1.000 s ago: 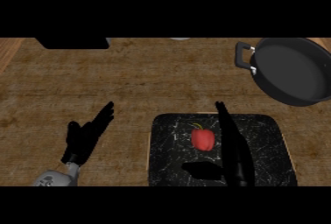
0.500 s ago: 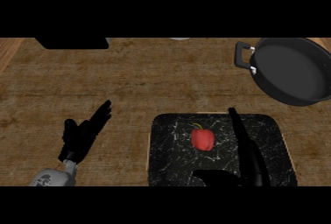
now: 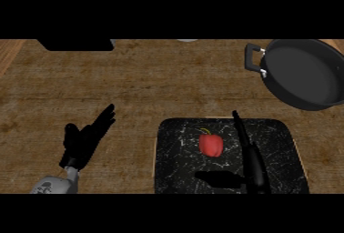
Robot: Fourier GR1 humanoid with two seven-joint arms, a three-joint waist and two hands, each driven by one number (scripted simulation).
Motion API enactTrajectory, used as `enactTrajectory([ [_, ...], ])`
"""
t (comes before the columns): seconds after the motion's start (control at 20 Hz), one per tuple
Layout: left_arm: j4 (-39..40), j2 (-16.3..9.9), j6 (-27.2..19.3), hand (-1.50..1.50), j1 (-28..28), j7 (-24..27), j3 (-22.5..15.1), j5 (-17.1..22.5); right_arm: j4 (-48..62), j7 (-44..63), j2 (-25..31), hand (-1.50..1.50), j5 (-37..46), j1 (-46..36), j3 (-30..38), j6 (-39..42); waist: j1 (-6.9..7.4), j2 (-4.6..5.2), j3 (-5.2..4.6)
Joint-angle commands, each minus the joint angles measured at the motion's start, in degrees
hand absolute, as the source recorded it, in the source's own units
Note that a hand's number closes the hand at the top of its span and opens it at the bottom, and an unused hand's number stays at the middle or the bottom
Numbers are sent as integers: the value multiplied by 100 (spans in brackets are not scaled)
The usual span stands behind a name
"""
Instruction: Pick the bell pepper from the tray and place it in the pot
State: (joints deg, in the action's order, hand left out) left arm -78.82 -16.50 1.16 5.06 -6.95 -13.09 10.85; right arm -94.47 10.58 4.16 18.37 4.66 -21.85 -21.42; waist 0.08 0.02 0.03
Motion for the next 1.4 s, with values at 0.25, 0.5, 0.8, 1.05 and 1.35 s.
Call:
enactTrajectory([
  [0.25,234,470,64,0,-81,242,17,-466,1740,-1388,-407,-150,-986,-579,500,119,6,3,-1],
  [0.5,272,310,199,0,116,18,253,-376,2475,-1832,-64,150,-143,-911,322,17,34,15,-1],
  [0.8,351,372,368,0,168,111,469,-380,2776,-2713,-410,150,-1000,-833,572,181,0,8,-1],
  [1.05,52,478,253,0,-61,76,324,-573,2770,-3178,-409,150,-1301,-893,95,-454,21,1,-1],
  [1.35,4,502,166,0,-8,-32,316,-510,2722,-3367,2231,150,-2575,-944,1656,2701,-33,128,52],
])
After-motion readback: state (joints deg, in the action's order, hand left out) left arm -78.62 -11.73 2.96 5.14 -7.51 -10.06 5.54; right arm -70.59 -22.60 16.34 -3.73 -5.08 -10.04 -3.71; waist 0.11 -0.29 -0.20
